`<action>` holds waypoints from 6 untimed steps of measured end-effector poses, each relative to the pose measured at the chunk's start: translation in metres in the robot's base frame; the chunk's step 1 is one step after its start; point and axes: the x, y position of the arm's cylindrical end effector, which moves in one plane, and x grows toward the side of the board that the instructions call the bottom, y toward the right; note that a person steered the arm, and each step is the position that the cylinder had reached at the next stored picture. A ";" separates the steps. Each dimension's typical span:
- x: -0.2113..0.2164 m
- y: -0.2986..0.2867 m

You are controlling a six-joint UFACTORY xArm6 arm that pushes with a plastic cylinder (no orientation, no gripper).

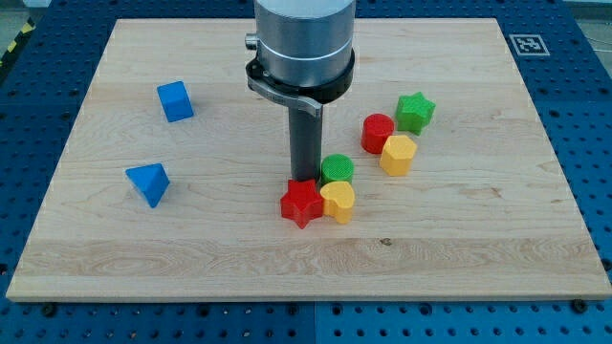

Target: Push the red star to the bottom center of the board

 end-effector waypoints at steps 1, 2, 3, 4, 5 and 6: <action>0.007 0.000; 0.030 0.000; 0.049 0.000; 0.049 0.000; 0.056 0.000; 0.084 0.000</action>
